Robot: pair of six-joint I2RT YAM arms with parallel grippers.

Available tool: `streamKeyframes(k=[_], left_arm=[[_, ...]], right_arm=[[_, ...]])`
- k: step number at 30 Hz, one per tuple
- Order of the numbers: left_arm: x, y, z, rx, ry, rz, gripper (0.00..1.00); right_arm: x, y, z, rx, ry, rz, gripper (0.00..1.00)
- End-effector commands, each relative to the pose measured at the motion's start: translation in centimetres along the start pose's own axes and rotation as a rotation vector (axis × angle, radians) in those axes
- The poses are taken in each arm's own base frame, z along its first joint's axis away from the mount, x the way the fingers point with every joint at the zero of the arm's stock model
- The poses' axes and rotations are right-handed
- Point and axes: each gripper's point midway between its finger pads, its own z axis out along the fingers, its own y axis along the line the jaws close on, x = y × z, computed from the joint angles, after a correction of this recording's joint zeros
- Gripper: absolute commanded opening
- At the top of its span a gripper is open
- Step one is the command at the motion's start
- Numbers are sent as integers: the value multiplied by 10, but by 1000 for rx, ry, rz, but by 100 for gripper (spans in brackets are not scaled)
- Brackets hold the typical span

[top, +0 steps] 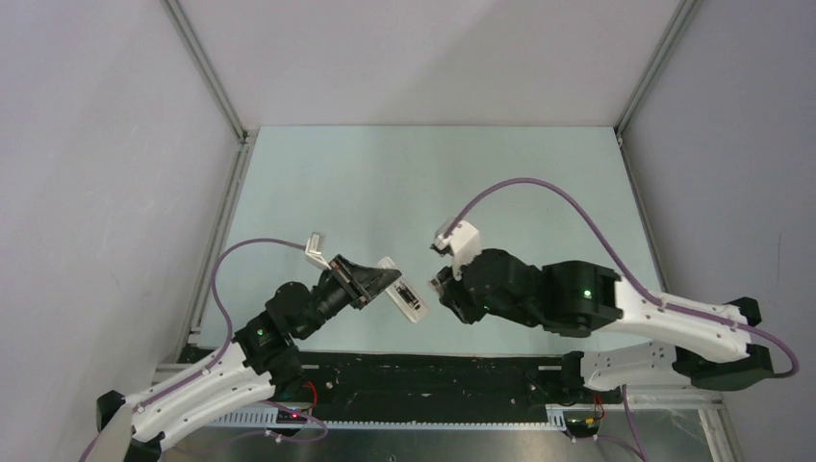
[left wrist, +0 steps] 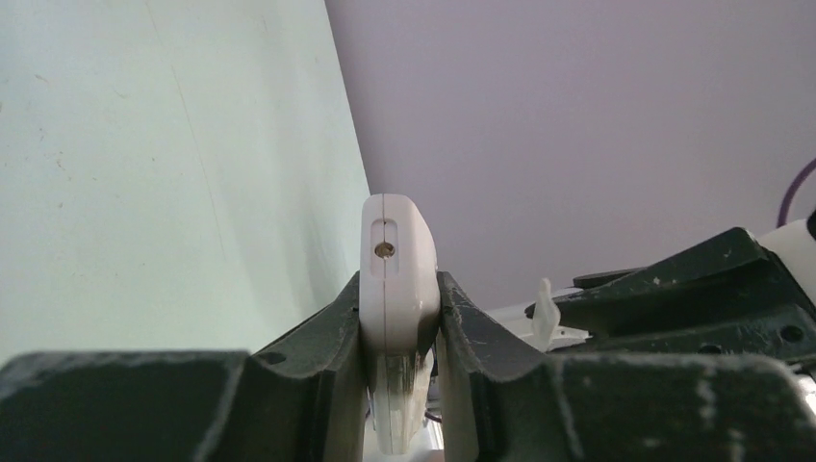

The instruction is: Load the batteries into the remote control

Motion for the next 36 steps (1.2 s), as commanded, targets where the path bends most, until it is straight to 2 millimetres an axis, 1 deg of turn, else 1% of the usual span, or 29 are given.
streamKeyframes(k=[1, 2, 3, 4, 10, 15, 18, 22, 29, 36], left_arm=[[-10, -20, 2, 69, -46, -33, 0], [-10, -21, 2, 74, -44, -33, 0], [-10, -22, 2, 77, -42, -33, 0], [-10, -22, 2, 78, -41, -33, 0], [-7, -19, 3, 79, -35, -56, 0], [-4, -18, 4, 78, -21, -63, 0], [-4, -18, 5, 77, -18, -67, 0], [-4, -20, 4, 84, -19, -69, 0], [-3, -20, 4, 88, -16, -73, 0], [-3, -19, 2, 92, -17, -77, 0]], right_arm=[[4, 10, 9, -24, 110, -109, 18], [0, 12, 9, -33, 113, -109, 18], [1, 15, 13, -40, 131, -105, 17], [-4, 16, 13, -48, 124, -97, 17], [-17, 27, 25, -79, 136, -101, 17], [-23, 36, 35, -95, 148, -131, 17], [-22, 41, 43, -100, 160, -142, 17], [-19, 42, 49, -97, 173, -140, 18], [-15, 34, 59, -64, 195, -116, 18], [-15, 32, 62, -52, 196, -107, 18]])
